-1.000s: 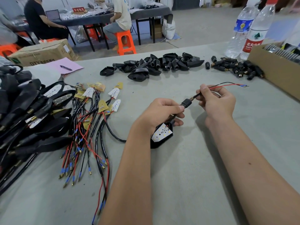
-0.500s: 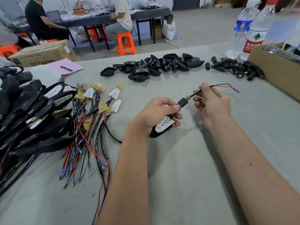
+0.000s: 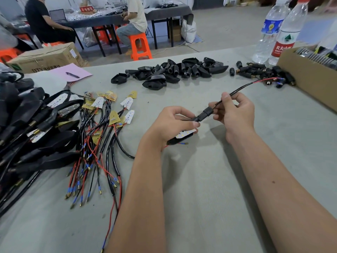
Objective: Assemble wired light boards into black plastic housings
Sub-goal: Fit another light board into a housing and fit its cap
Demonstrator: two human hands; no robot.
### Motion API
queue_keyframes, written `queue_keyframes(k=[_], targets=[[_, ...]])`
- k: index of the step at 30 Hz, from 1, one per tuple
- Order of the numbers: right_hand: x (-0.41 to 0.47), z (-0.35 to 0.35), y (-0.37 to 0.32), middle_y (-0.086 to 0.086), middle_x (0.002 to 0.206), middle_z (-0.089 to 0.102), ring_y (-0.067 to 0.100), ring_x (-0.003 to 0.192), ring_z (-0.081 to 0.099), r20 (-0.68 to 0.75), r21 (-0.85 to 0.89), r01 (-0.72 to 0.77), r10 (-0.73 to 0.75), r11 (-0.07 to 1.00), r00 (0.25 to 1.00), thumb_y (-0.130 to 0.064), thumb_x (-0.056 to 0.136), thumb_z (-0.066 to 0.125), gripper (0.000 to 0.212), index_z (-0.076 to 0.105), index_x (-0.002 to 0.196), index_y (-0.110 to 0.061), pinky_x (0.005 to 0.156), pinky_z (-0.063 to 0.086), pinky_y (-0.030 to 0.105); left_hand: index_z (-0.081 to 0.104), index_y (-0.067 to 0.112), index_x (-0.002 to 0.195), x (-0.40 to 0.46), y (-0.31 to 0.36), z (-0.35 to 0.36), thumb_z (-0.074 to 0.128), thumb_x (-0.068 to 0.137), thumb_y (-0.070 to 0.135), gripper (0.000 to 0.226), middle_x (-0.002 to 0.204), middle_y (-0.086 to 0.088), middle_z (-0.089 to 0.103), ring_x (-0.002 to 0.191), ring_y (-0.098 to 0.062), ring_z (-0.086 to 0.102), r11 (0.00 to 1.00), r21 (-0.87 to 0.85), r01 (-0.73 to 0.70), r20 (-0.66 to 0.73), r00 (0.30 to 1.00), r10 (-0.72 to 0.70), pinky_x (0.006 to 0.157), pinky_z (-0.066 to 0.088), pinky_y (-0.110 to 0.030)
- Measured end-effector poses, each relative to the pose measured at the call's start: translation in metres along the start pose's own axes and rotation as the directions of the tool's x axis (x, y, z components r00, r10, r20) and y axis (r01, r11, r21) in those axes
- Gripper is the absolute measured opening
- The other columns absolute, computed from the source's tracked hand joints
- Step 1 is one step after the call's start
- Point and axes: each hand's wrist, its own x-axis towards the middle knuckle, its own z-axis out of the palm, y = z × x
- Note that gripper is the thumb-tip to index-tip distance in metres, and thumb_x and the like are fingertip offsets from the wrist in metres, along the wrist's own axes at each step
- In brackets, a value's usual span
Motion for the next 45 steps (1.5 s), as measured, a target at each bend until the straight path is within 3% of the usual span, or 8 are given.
queue_keyframes(k=[3, 7, 12, 16, 22, 30, 36, 45], targets=[[0.001, -0.001, 0.0, 0.01, 0.076, 0.078, 0.019, 0.057, 0.069, -0.015, -0.005, -0.005, 0.005, 1.0, 1.0, -0.024, 0.103, 0.061, 0.019, 0.056, 0.087, -0.016, 0.048, 0.05, 0.025, 0.068, 0.006, 0.1, 0.001, -0.001, 0.0, 0.081, 0.084, 0.005, 0.021, 0.092, -0.008, 0.08, 0.084, -0.02, 0.077, 0.999, 0.025, -0.04, -0.054, 0.998, 0.042, 0.067, 0.056, -0.022], [0.0, -0.001, -0.002, 0.009, 0.08, 0.079, 0.018, 0.066, 0.072, 0.072, 0.006, -0.041, 0.041, 0.999, 0.997, -0.019, 0.096, 0.072, 0.012, 0.063, 0.088, -0.017, 0.052, 0.052, 0.024, 0.069, 0.012, 0.094, 0.003, -0.004, -0.002, 0.082, 0.08, 0.001, 0.022, 0.09, -0.007, 0.08, 0.089, -0.026, 0.076, 0.993, 0.071, -0.094, -0.122, 0.987, 0.102, 0.086, 0.055, -0.034], [-0.004, 0.001, -0.004, 0.011, 0.081, 0.077, 0.02, 0.08, 0.075, 0.178, 0.122, -0.081, 0.059, 0.989, 0.982, 0.003, 0.09, 0.072, 0.013, 0.067, 0.091, -0.009, 0.064, 0.057, 0.025, 0.073, 0.013, 0.093, 0.003, -0.003, -0.004, 0.079, 0.082, -0.003, 0.02, 0.087, -0.004, 0.079, 0.075, -0.011, 0.071, 0.991, 0.029, -0.129, -0.169, 0.977, 0.133, 0.074, 0.056, -0.021], [-0.004, 0.0, -0.007, 0.016, 0.091, 0.074, 0.027, 0.088, 0.071, 0.198, 0.192, -0.093, 0.054, 0.977, 0.979, 0.005, 0.092, 0.069, 0.015, 0.066, 0.092, -0.01, 0.068, 0.055, 0.026, 0.076, 0.012, 0.098, 0.0, 0.001, -0.004, 0.072, 0.09, 0.001, 0.013, 0.095, -0.01, 0.079, 0.088, -0.02, 0.073, 0.993, -0.015, -0.12, -0.105, 0.987, 0.118, 0.095, 0.058, -0.034], [-0.006, -0.002, -0.008, 0.012, 0.086, 0.077, 0.028, 0.093, 0.075, 0.273, 0.247, -0.119, 0.048, 0.962, 0.961, 0.006, 0.094, 0.065, 0.016, 0.065, 0.095, -0.01, 0.077, 0.057, 0.029, 0.076, 0.007, 0.103, -0.004, 0.003, -0.004, 0.069, 0.092, 0.0, 0.015, 0.097, -0.012, 0.079, 0.087, -0.02, 0.071, 0.993, 0.011, -0.115, -0.093, 0.989, 0.115, 0.106, 0.052, -0.046], [-0.005, -0.002, -0.007, 0.012, 0.092, 0.079, 0.028, 0.096, 0.077, 0.265, 0.172, -0.108, 0.06, 0.979, 0.962, 0.007, 0.093, 0.066, 0.015, 0.066, 0.095, -0.008, 0.082, 0.06, 0.031, 0.079, 0.01, 0.098, -0.007, 0.005, -0.004, 0.07, 0.09, -0.001, 0.016, 0.095, -0.016, 0.078, 0.083, -0.02, 0.07, 0.988, 0.018, -0.155, -0.136, 0.978, 0.156, 0.1, 0.056, -0.041], [-0.009, 0.003, -0.003, 0.013, 0.091, 0.08, 0.029, 0.094, 0.077, 0.311, 0.06, 0.007, -0.025, 0.998, 0.95, 0.006, 0.089, 0.072, 0.015, 0.068, 0.092, -0.008, 0.079, 0.06, 0.029, 0.081, 0.014, 0.089, -0.005, 0.005, 0.001, 0.073, 0.087, -0.001, 0.017, 0.096, -0.03, 0.073, 0.079, -0.024, 0.068, 0.986, 0.052, -0.16, -0.14, 0.976, 0.166, 0.099, 0.052, -0.055], [-0.009, 0.004, 0.001, 0.013, 0.095, 0.079, 0.025, 0.093, 0.076, 0.315, 0.078, -0.087, 0.059, 0.993, 0.947, 0.001, 0.095, 0.068, 0.008, 0.07, 0.095, -0.008, 0.079, 0.059, 0.027, 0.078, 0.016, 0.085, -0.001, 0.004, 0.007, 0.076, 0.083, 0.018, 0.003, 0.086, -0.016, 0.077, 0.071, -0.021, 0.068, 0.988, 0.081, -0.13, -0.169, 0.975, 0.142, 0.094, 0.055, -0.053]])
